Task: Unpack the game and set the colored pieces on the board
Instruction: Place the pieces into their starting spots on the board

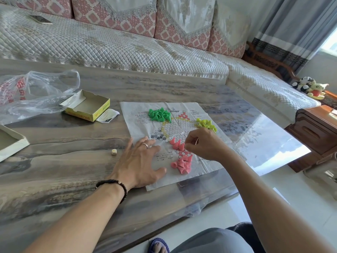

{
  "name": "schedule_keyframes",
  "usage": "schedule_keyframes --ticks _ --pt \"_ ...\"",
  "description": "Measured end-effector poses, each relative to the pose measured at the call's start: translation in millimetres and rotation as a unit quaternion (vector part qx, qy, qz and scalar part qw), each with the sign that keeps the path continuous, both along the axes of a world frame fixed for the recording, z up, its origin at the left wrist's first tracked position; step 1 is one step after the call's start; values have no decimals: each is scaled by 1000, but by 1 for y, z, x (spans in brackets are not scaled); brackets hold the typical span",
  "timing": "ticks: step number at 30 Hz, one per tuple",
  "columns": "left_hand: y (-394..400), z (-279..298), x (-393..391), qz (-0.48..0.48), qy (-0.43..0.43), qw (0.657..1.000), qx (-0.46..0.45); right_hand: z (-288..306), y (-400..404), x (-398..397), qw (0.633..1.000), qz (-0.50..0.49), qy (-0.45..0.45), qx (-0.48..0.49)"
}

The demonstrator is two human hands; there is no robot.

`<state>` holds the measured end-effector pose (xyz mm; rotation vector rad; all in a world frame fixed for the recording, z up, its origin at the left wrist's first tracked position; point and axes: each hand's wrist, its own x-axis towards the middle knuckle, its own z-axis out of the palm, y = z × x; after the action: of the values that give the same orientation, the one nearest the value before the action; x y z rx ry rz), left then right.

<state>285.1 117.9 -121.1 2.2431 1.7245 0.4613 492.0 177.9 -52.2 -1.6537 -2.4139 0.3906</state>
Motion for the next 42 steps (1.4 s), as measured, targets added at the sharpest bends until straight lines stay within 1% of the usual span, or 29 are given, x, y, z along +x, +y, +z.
schedule_keyframes --ticks 4,11,13,18,23,27,30,35,42 --pt "0 0 0 -2 0 1000 2 -2 -8 7 998 34 -18 -57" --pt "1 -2 -1 -3 0 1000 6 -14 -10 3 997 52 -34 -54" --pt "1 -2 -1 -4 0 1000 6 -14 -8 4 998 46 -6 -47" --pt "0 -1 -1 -3 8 1000 6 -8 -3 10 995 -2 104 -5" --pt "0 0 0 -2 6 1000 6 -5 -2 15 988 -50 143 10" --pt "0 0 0 -2 4 1000 5 -8 -1 16 990 -65 120 22" --pt "0 -1 -1 -4 2 1000 9 -10 0 17 990 -85 110 13" --pt "1 -3 -1 -3 -2 1000 9 -12 -1 14 997 -64 45 6" --pt "2 -4 -1 -3 -6 1000 12 -15 1 12 998 -53 37 -20"
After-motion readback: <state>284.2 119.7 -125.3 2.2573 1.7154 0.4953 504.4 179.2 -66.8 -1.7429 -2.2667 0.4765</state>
